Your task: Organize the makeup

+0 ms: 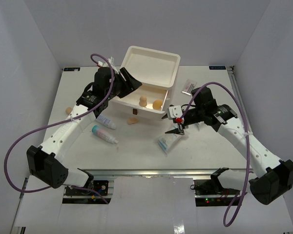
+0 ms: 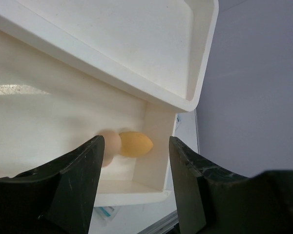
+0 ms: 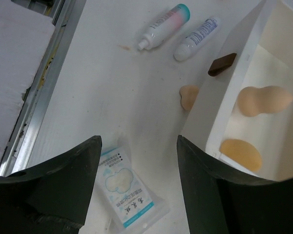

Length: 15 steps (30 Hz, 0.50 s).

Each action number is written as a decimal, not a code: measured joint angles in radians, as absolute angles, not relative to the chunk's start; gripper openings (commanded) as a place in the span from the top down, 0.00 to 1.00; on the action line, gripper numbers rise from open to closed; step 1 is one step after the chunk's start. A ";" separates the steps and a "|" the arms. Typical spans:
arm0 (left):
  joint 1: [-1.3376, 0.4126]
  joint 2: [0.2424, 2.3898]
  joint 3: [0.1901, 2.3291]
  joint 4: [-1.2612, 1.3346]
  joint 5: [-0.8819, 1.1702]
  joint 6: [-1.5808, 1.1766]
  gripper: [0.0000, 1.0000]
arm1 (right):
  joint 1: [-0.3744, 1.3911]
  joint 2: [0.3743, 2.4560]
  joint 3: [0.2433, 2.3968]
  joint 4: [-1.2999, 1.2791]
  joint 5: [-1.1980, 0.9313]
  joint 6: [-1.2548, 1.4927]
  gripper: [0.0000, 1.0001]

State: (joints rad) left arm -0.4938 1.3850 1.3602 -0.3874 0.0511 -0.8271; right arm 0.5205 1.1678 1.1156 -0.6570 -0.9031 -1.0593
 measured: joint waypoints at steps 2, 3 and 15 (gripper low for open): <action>-0.494 1.374 1.356 -0.387 0.046 -0.826 0.34 | 0.560 1.196 1.134 -0.660 -0.871 -1.089 0.31; -0.494 1.366 1.353 -0.388 0.042 -0.823 0.33 | 0.582 1.209 1.141 -0.660 -0.853 -1.102 0.31; -0.485 0.980 1.191 -0.485 -0.182 -0.741 0.32 | 0.920 1.363 1.125 -0.462 -0.443 -1.133 0.37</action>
State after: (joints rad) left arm -0.4854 0.9800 1.1912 -0.4846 -0.1823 -0.7407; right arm 0.9204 1.3631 1.1249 -0.4621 -0.4426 -1.1328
